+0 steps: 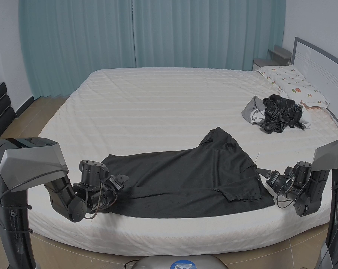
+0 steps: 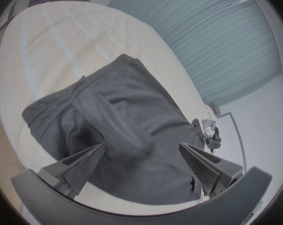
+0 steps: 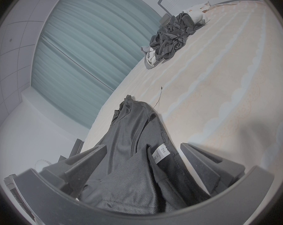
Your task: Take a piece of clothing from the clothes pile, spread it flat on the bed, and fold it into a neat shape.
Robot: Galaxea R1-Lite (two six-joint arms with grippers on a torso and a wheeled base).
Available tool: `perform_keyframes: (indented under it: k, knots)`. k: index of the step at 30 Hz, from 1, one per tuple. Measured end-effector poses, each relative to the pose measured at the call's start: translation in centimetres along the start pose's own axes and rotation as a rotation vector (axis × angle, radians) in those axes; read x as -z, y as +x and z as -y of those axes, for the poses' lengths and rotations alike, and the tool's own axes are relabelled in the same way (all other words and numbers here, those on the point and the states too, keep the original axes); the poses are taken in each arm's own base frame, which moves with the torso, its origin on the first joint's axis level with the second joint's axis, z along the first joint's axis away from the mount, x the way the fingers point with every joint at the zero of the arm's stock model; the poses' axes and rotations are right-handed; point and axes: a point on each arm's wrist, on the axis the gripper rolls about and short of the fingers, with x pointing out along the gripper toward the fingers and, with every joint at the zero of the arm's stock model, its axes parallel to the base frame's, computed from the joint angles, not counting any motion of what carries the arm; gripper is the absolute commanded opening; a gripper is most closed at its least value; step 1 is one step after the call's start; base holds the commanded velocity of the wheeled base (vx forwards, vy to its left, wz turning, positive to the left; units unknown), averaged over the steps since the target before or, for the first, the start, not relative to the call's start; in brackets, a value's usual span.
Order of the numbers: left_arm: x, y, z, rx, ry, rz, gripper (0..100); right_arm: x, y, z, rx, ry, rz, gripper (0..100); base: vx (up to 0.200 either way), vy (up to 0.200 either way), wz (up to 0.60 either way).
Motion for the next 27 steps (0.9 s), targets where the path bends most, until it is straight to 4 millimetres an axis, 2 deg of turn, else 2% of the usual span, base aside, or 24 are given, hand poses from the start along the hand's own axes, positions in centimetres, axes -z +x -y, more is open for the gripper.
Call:
perform_keyframes:
  k: [5,15,21,27]
  knots:
    - [-1.7,0.6,-0.6,-0.012,-0.022,0.052,100,0.0,0.0,0.0,0.0,0.0,0.0,100,0.0,0.0,0.0]
    - [-3.5,1.7,-0.7,0.032,-0.053,0.129,100,0.0,0.0,0.0,0.001,0.0,0.0,100,0.0,0.0,0.0]
    - [-4.6,2.6,-2.0,0.013,-0.076,0.164,100,0.1,0.0,0.0,0.003,0.001,-0.004,100,0.0,0.0,0.0]
    - [-5.5,2.3,-3.0,0.008,-0.093,0.155,100,0.2,-0.1,0.0,0.005,0.002,-0.006,100,0.0,0.0,0.0]
